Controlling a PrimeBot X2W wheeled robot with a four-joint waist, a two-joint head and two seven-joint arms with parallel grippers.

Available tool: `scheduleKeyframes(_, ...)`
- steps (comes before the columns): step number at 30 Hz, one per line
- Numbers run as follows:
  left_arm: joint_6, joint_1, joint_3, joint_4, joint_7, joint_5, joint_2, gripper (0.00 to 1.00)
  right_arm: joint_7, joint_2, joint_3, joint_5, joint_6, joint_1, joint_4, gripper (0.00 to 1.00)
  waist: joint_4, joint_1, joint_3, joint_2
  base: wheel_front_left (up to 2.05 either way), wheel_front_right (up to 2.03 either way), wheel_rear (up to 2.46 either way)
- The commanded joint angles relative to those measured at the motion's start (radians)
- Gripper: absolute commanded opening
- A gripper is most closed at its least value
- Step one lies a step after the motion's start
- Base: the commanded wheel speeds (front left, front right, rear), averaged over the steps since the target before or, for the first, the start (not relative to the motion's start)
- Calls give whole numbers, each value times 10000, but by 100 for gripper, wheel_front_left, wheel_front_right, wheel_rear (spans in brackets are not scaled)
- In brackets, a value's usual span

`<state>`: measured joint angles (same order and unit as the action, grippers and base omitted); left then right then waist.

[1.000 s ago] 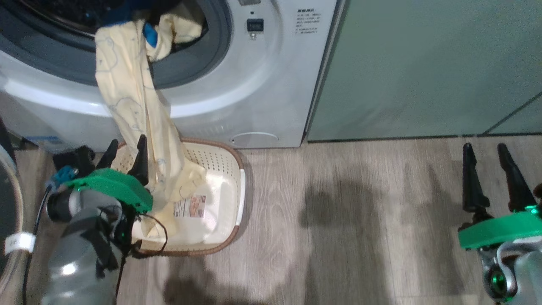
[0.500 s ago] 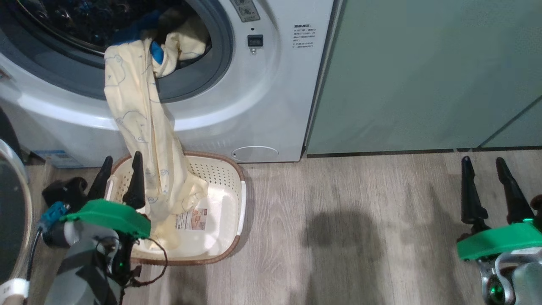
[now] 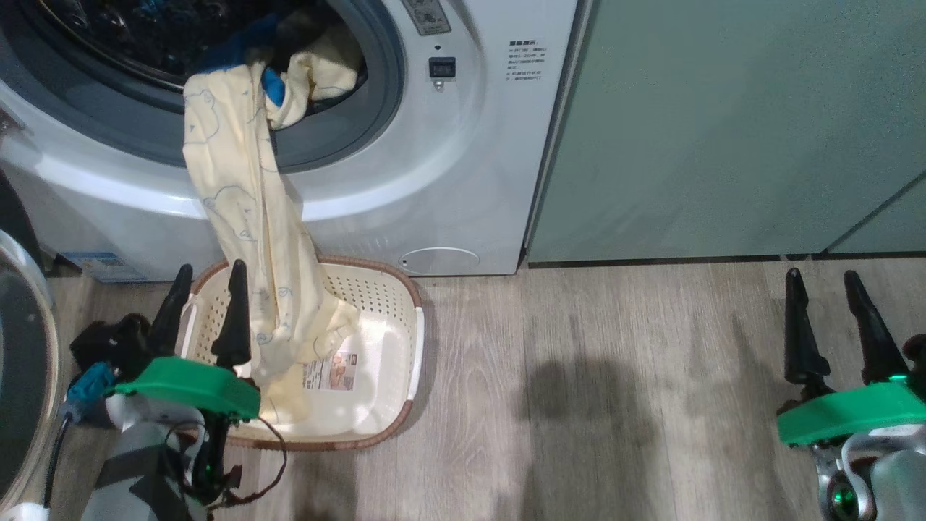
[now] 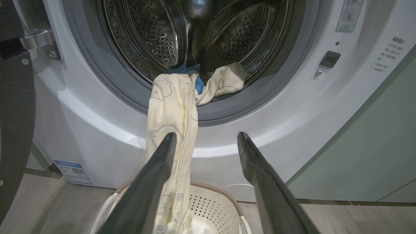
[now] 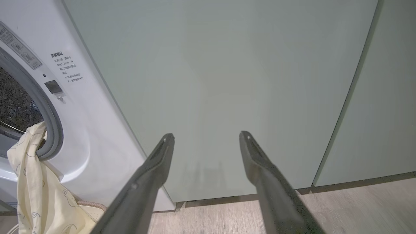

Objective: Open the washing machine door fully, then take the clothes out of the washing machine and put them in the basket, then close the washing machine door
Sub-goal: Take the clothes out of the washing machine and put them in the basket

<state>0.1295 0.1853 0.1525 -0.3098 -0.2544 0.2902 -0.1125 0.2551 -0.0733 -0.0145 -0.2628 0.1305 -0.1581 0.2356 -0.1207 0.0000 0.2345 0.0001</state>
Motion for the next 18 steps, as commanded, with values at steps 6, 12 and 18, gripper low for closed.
scheduleKeyframes(6,11,293,287,263,-74,-155,-318,100,67,-6,-195,5,2,-123,-327,100,-16,0,32,-1,0,0,0)
scheduleKeyframes(12,11,1132,54,-886,-74,-246,-604,100,67,25,-225,13,2,-219,-350,100,-39,0,231,-1,0,0,0)
scheduleKeyframes(18,11,3084,-671,-2758,244,-332,-1204,100,67,38,-274,-12,2,-427,-394,100,-81,0,629,-1,0,0,0)
